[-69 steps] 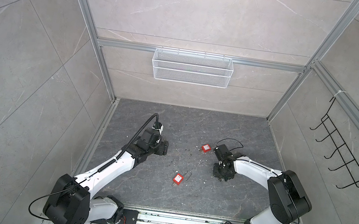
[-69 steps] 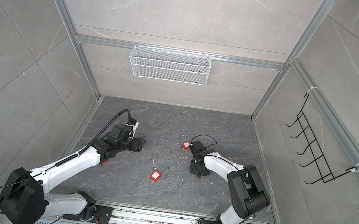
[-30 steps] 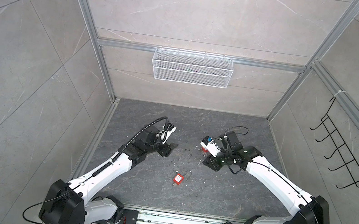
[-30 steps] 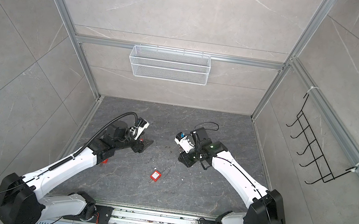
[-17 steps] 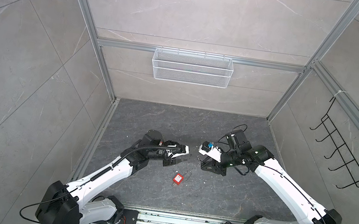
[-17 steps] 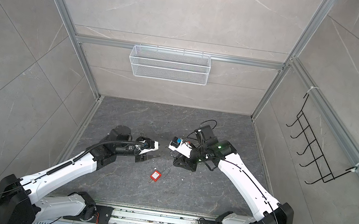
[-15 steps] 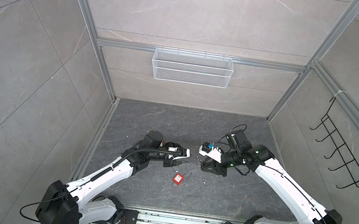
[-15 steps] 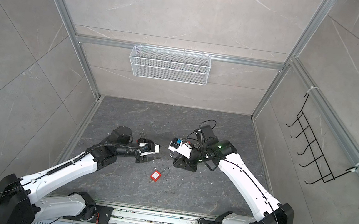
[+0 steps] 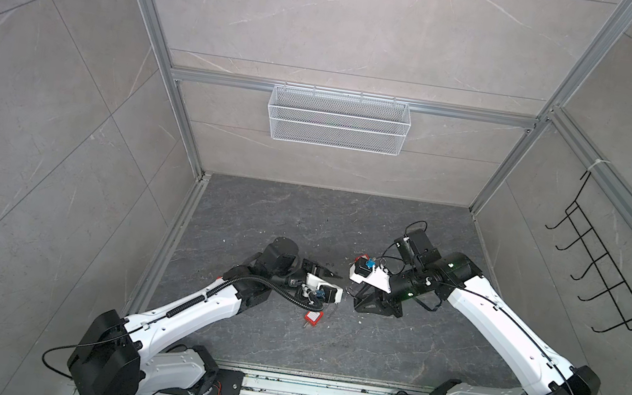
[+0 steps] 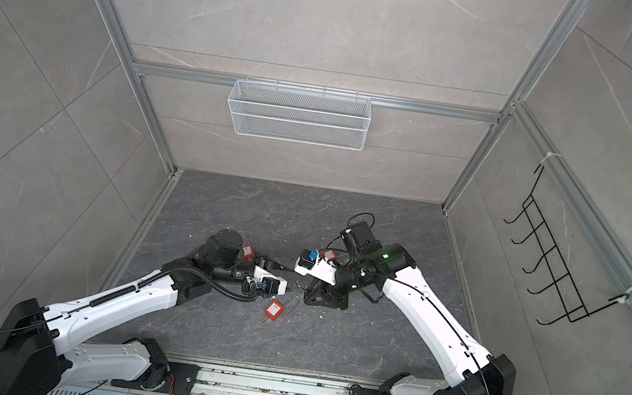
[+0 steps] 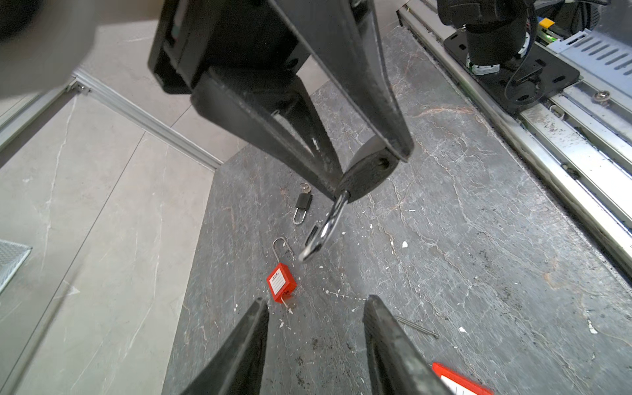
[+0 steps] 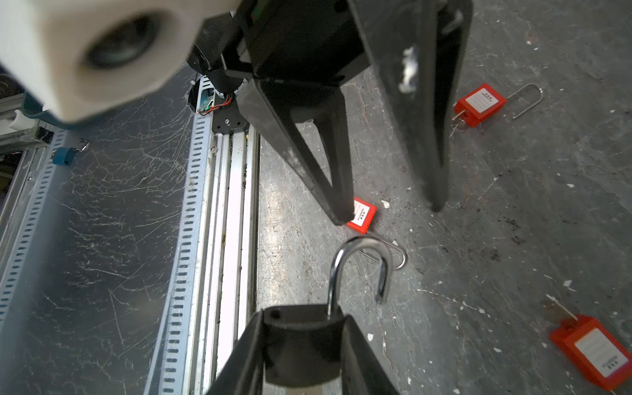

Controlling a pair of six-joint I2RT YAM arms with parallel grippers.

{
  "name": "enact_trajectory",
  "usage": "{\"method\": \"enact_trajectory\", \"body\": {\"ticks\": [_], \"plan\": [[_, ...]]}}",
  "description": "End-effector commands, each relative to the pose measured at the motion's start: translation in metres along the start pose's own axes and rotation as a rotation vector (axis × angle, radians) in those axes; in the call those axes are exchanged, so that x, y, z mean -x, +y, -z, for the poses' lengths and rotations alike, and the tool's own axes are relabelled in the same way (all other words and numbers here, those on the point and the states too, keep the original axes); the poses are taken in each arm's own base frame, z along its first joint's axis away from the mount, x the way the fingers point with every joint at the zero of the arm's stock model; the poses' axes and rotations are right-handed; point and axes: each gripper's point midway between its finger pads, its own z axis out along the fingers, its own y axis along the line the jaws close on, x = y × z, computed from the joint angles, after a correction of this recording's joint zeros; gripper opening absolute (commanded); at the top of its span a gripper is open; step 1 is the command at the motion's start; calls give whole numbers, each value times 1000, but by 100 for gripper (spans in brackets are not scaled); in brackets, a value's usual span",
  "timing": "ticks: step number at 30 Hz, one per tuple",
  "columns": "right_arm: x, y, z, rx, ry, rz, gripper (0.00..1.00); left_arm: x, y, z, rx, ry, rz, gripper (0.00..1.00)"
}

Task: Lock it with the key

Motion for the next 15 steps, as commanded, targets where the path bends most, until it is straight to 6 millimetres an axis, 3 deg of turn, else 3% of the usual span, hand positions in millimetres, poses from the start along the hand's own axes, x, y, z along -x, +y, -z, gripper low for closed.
{"method": "enact_trajectory", "body": {"ticks": [1, 8, 15], "plan": [[3, 10, 0, 54, -4, 18, 22, 19, 20, -2, 57, -42, -94, 47], [2, 12, -4, 71, 3, 14, 21, 28, 15, -6, 30, -61, -125, 45], [1, 14, -8, 95, 2, 3, 21, 34, 11, -10, 8, -70, -145, 36]]}}
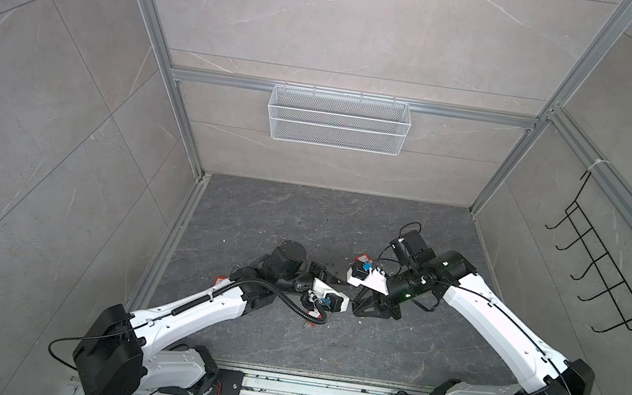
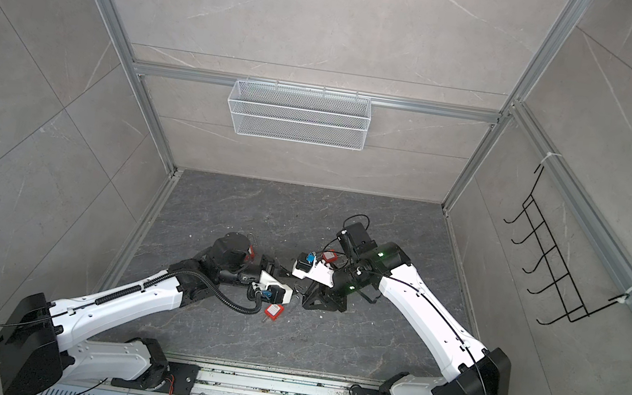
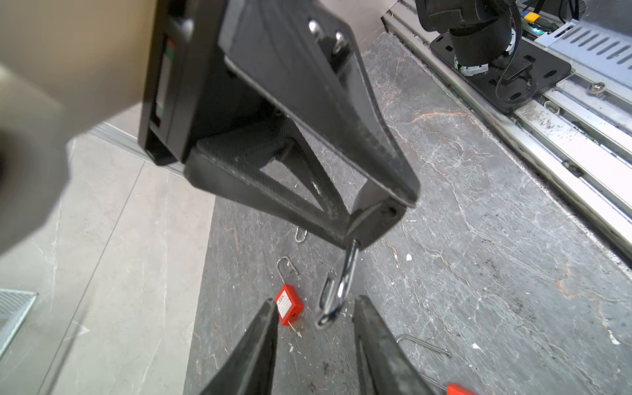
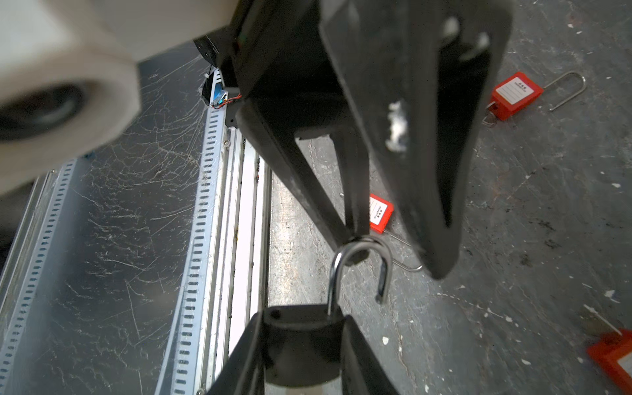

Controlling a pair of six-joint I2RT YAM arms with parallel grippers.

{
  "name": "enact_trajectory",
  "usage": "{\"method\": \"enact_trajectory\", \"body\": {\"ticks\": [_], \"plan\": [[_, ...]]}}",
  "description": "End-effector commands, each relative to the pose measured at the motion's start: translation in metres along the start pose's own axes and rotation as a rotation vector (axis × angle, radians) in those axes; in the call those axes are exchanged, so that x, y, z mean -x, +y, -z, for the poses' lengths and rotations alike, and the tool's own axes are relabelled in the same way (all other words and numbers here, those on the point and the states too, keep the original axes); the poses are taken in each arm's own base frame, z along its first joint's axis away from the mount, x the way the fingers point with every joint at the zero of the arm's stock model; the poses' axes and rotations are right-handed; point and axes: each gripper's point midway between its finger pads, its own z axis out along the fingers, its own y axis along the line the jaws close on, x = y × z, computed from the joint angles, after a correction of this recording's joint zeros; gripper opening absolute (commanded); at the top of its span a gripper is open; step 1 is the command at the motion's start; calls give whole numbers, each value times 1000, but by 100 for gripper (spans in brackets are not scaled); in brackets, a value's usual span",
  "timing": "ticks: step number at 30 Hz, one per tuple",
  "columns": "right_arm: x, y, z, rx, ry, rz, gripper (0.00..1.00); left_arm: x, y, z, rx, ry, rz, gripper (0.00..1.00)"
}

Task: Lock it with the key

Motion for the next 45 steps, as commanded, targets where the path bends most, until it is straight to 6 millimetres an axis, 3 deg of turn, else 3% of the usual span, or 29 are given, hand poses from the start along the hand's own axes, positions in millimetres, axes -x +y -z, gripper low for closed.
{"method": "enact_trajectory", "body": {"ticks": [1, 9, 13, 15, 20, 26, 35, 45], "plan": [[4, 8, -1, 45, -11, 16, 21, 18, 15, 0, 23, -44, -60, 35], [3, 8, -2, 47, -9, 15, 21, 19, 9, -2, -2, -42, -59, 16], [4, 7, -2, 43, -9, 16, 22, 21, 8, 0, -18, -39, -43, 0], [4, 6, -2, 39, -9, 15, 24, 22, 8, 0, -22, -39, -33, 0], [11, 5, 6, 0, -19, 26, 43, 27, 18, 2, 12, -46, 88, 0], [10, 2, 24, -142, -12, 68, 51, 33, 23, 9, 38, -66, 299, 0], [3, -11, 45, -378, -26, 157, 49, 39, 17, 13, 26, -121, 578, 0], [15, -6, 50, -428, -143, 208, 46, 55, 14, 17, -36, -179, 662, 0]]}}
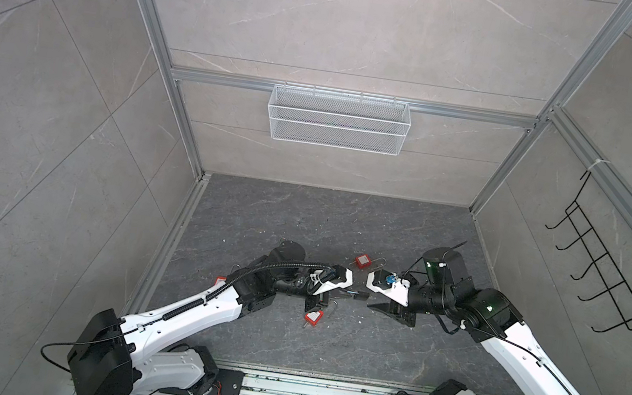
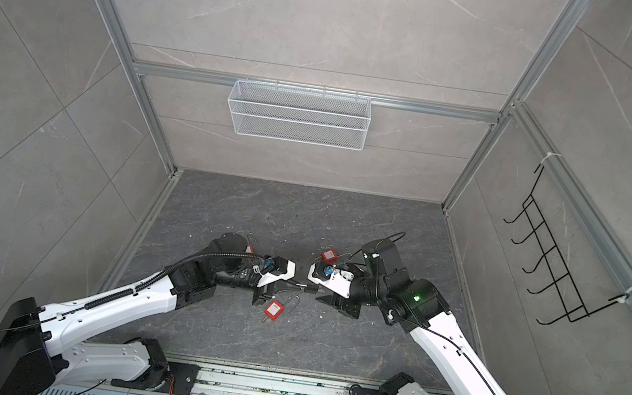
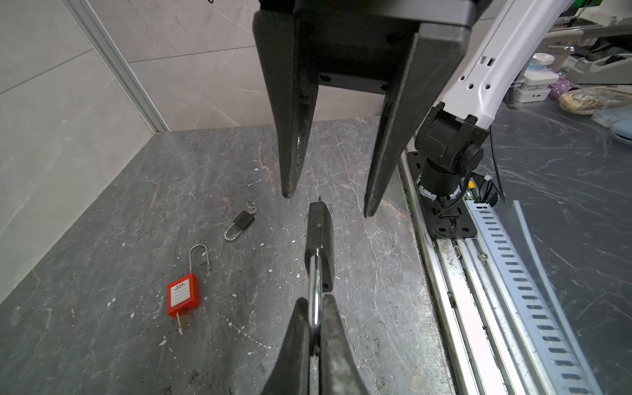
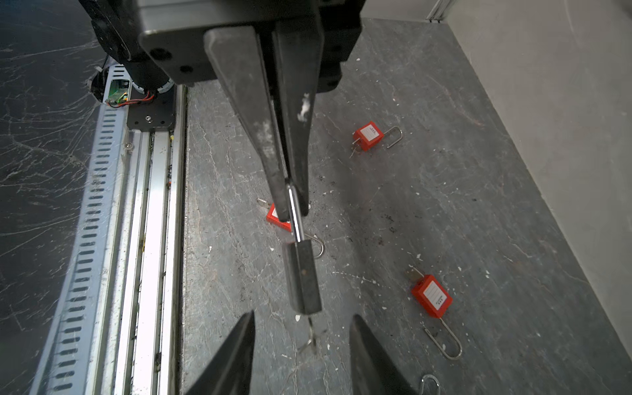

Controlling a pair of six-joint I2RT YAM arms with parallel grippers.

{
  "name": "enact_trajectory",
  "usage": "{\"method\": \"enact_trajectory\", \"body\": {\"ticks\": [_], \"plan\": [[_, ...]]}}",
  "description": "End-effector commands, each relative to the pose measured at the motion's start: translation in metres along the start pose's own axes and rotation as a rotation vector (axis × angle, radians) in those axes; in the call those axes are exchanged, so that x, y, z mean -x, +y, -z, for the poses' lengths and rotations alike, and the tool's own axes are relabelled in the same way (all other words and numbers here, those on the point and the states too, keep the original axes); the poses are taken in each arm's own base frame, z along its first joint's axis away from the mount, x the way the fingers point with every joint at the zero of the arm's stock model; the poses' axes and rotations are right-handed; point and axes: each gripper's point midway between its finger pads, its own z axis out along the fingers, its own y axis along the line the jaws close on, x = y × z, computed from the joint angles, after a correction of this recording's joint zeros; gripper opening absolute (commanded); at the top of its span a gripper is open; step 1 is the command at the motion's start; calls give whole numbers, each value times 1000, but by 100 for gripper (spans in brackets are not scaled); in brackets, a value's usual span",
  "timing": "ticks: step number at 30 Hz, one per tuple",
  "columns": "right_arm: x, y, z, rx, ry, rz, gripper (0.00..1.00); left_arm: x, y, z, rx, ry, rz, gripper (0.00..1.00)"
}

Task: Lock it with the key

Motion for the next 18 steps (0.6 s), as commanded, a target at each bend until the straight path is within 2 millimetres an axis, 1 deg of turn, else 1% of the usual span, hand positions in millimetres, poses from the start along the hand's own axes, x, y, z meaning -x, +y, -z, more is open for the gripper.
{"method": "enact_trajectory", "body": {"ticks": [1, 6, 12, 16, 18], "plan": [[8, -1, -2, -5, -47, -1, 46, 29, -8, 8, -43, -90, 0, 0], [10, 7, -8, 65, -52, 0, 43, 30, -9, 6, -59, -89, 4, 0], [5, 18, -15, 147, -35, -18, 34, 31, -8, 6, -58, -93, -1, 0], [3, 22, -16, 163, -39, -25, 26, 31, -8, 5, -57, -97, -2, 0], [3, 23, -17, 165, -43, -28, 24, 31, -8, 5, -56, -99, -4, 0]]}}
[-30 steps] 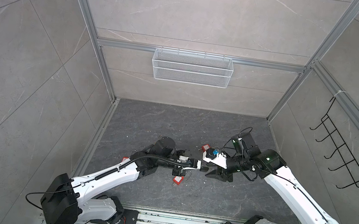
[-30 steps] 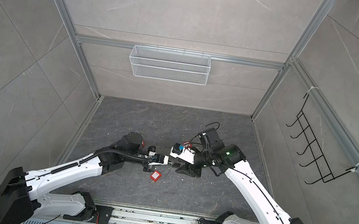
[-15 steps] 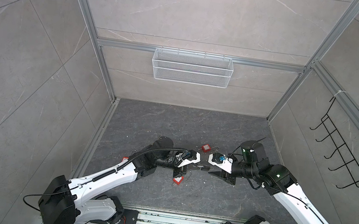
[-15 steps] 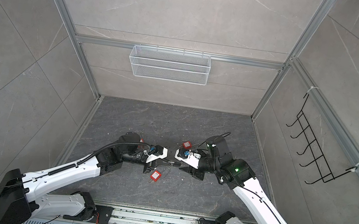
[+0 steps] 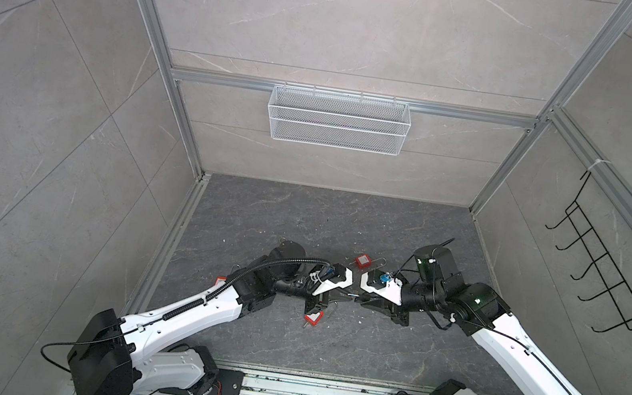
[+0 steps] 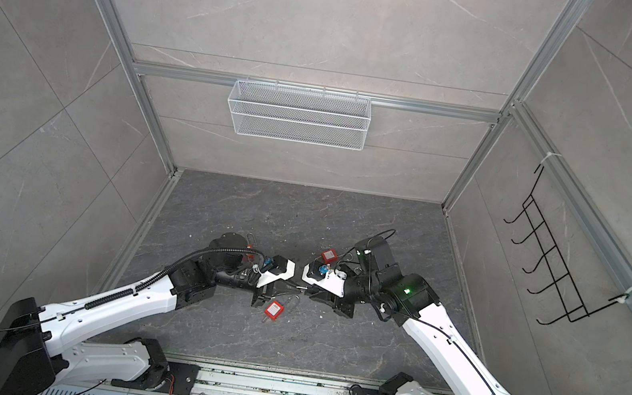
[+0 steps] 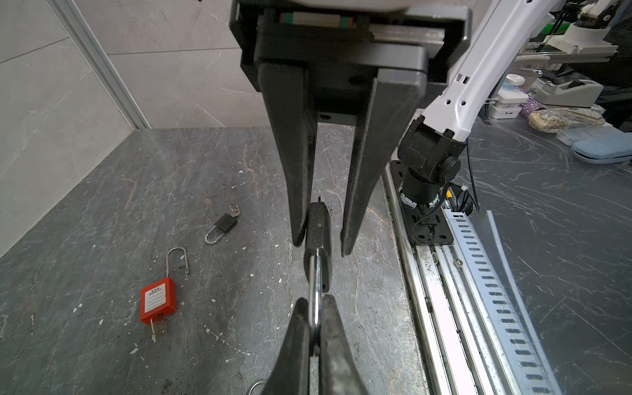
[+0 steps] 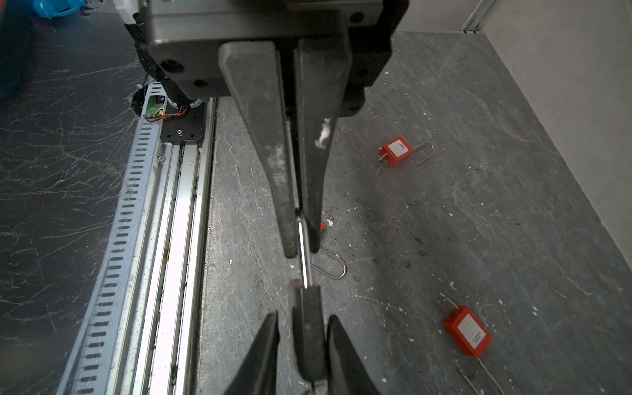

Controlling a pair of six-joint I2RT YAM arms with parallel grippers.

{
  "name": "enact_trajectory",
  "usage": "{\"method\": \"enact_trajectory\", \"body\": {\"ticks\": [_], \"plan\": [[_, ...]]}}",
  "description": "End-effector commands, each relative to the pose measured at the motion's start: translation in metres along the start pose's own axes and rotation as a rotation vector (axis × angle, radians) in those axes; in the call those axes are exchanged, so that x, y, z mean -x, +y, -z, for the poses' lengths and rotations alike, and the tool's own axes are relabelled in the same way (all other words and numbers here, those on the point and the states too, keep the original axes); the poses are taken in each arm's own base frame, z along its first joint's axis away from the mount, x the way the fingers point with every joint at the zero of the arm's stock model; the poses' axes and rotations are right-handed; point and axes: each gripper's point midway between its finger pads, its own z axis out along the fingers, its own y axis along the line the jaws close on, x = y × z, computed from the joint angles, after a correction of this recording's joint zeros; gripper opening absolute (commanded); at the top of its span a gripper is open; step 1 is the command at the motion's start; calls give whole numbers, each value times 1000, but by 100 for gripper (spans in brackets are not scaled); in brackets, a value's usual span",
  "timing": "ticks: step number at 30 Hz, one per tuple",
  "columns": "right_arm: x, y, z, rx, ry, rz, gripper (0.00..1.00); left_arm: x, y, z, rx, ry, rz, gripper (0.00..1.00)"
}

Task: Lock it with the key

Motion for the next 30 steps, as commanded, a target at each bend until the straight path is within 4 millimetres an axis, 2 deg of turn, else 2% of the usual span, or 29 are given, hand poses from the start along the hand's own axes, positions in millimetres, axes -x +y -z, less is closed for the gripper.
{"method": "enact_trajectory", "body": {"ticks": [1, 12, 14, 16, 20, 26, 30], "plan": [[-3, 12, -3, 53, -9, -16, 22, 28, -3, 4, -23, -83, -47, 0], [-1, 15, -2, 75, -10, -10, 8, 26, -3, 6, -13, -73, -38, 0], [0, 15, -1, 70, -13, -8, 7, 24, -3, 9, -2, -46, -52, 22], [2, 14, 0, 69, -19, -9, 7, 18, -4, 12, -1, 5, -59, 30], [4, 14, 0, 72, -20, -17, 6, 13, -9, 12, -39, 62, -58, 30], [3, 13, 0, 72, -18, -15, 5, 15, -7, 7, -51, 42, -56, 19], [6, 13, 1, 70, -24, -11, 4, 13, -8, 5, -62, 49, -44, 19]]}}
